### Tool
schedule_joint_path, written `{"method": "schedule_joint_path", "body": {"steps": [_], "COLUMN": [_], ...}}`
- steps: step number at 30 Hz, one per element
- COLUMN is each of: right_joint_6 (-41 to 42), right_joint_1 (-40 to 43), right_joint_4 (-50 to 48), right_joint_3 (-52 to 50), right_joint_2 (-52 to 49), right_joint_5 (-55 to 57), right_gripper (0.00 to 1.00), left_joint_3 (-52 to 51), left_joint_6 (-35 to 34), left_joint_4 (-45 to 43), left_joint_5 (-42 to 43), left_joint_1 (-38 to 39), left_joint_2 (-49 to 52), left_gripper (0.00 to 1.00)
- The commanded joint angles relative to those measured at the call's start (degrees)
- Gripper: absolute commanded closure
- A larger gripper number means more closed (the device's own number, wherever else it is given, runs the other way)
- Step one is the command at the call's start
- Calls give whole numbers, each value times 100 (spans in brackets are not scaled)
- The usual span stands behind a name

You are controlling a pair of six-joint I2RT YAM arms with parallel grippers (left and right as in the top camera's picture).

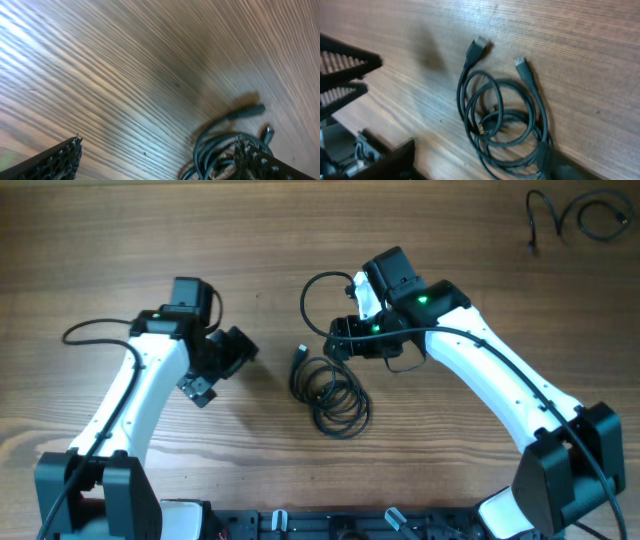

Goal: Untangle cables
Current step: 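Move the right gripper back over the remaining cable bundle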

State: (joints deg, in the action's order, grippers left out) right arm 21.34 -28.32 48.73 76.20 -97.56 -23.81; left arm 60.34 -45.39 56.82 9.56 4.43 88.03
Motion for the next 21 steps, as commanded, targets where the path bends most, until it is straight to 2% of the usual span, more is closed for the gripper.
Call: {"method": "schedule_joint_path", "body": {"steps": [1, 3, 6, 10, 13, 18, 21], "right_joint_6": [177, 260, -17, 116, 114, 118, 122], "right_joint_1": [-2, -2, -39, -114, -114, -144, -321], "right_joint_4": [-136, -133, -133, -144, -162, -247, -267], "right_joint_3": [-11, -11, -11, -11, -11, -11, -11], "right_joint_2": [-376, -632, -1147, -1539, -1593, -1655, -1687], "right_joint_5": [170, -15, -566, -590, -592, -614, -632], "right_gripper": [34, 34, 31, 36, 49, 52, 59], "left_joint_3": [-35, -35, -35, -35, -35, -35, -35], "left_joint_6": [-136, -140, -203, -199, -199, -199, -199], "left_joint_4": [118, 125, 61, 101, 101, 101, 101], "left_joint_5": [-334, -789, -706, -708, -708, -708, -708], "left_joint_1": [-321, -352, -455, -455, -455, -455, -455], "left_joint_2": [-101, -101, -101, -101, -101, -101, -101], "left_gripper": [0, 0, 0, 0, 0, 0, 0]}}
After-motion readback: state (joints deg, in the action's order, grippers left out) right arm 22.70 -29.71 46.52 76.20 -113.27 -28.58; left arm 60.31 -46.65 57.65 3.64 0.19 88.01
